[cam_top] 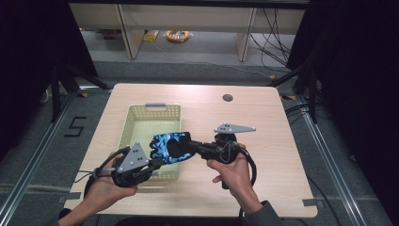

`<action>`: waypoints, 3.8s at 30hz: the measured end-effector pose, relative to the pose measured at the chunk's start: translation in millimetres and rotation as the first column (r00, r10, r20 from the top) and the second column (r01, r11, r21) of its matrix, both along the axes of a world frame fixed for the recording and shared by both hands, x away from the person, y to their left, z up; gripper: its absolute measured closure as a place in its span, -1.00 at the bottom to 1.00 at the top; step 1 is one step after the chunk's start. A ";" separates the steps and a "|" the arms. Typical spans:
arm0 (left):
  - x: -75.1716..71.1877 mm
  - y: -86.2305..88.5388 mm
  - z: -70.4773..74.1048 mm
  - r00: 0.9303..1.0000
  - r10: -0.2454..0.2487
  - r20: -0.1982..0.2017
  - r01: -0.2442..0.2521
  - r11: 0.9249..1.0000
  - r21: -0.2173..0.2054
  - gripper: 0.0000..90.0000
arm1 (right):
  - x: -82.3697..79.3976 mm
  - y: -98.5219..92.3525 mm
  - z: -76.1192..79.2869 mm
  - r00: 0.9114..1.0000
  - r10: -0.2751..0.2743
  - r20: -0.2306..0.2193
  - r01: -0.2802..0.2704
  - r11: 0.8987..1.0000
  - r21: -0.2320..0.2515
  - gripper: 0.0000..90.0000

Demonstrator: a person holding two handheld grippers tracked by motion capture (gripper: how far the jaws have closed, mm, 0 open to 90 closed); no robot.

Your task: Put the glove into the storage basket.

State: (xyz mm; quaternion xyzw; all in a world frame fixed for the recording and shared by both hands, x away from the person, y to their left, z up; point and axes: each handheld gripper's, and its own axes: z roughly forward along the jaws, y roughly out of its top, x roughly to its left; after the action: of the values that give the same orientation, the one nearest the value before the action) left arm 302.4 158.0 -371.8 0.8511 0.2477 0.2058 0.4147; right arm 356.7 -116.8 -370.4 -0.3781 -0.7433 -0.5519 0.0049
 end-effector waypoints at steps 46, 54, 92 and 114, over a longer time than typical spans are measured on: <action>58.1 76.6 -64.2 0.952 0.117 -0.281 -0.111 0.993 0.040 0.85 | 85.5 115.8 -79.6 0.970 0.017 -0.243 -0.075 0.970 -0.231 0.90; 52.3 74.5 -56.2 0.958 0.129 -0.256 -0.130 0.991 0.013 0.60 | 87.5 116.1 -84.1 0.971 -0.012 -0.237 -0.052 0.964 -0.262 0.90; 0.4 43.4 -39.0 0.976 0.057 -0.208 -0.077 0.993 -0.092 -0.18 | 73.3 99.2 -58.2 0.999 -0.007 -0.046 -0.010 0.938 -0.348 0.36; -28.7 9.1 -64.9 0.972 -0.001 -0.234 -0.049 0.977 -0.208 -0.38 | 41.7 27.5 -35.3 0.998 -0.007 0.066 0.024 0.964 -0.267 -0.08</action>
State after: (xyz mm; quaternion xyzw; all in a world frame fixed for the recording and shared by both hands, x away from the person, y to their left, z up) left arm 273.8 167.1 -436.7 0.8170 0.3255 0.0817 0.4689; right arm 398.4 -89.3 -405.7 -0.3629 -0.8077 -0.4587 -0.0745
